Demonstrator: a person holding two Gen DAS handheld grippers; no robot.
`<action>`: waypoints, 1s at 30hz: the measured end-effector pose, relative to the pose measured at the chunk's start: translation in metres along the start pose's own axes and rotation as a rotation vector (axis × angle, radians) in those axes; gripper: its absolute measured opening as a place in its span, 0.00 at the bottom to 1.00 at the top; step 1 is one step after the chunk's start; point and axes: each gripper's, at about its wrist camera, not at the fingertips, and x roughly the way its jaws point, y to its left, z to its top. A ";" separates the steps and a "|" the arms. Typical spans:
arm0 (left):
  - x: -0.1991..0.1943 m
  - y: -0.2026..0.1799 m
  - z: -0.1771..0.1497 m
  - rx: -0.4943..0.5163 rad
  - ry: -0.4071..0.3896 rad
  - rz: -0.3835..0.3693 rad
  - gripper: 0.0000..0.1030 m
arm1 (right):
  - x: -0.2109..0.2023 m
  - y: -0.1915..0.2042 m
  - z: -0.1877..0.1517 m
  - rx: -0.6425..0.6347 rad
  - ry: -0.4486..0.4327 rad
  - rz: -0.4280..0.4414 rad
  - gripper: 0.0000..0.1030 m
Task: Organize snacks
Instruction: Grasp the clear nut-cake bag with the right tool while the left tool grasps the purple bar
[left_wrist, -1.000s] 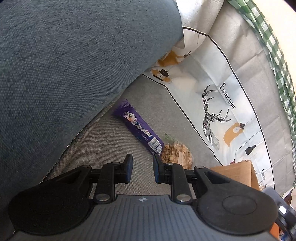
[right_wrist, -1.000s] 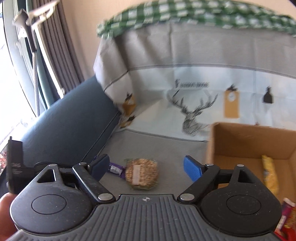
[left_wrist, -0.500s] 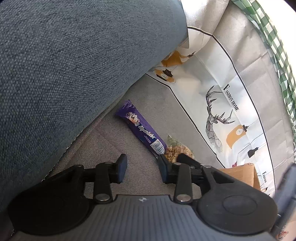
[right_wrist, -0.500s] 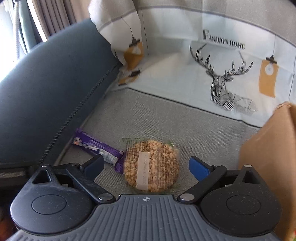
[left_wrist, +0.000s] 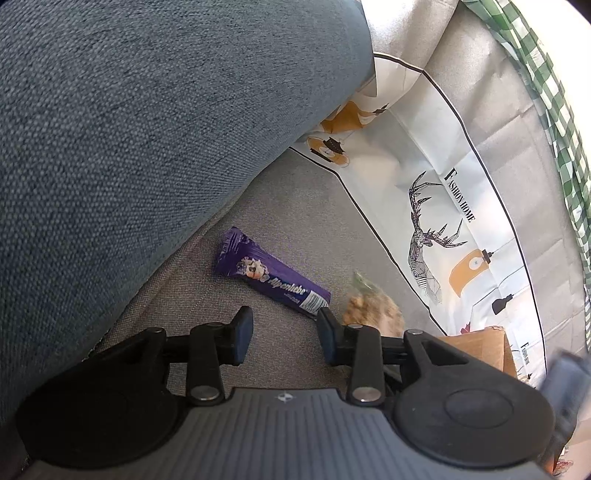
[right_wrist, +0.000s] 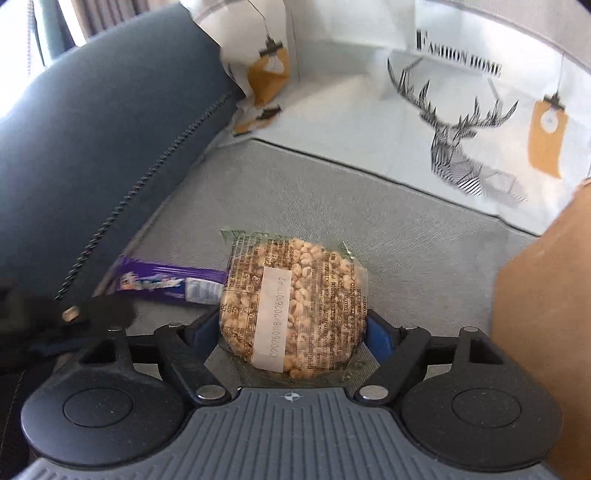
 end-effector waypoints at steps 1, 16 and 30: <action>0.000 0.000 0.000 0.002 0.001 0.000 0.40 | -0.009 0.001 -0.003 -0.009 -0.007 0.004 0.78; -0.003 -0.015 -0.003 0.123 -0.034 -0.013 0.37 | -0.120 0.024 -0.085 -0.076 0.016 0.071 0.79; 0.045 -0.028 0.010 0.129 -0.009 0.046 0.38 | -0.088 0.032 -0.124 0.065 0.125 -0.019 0.79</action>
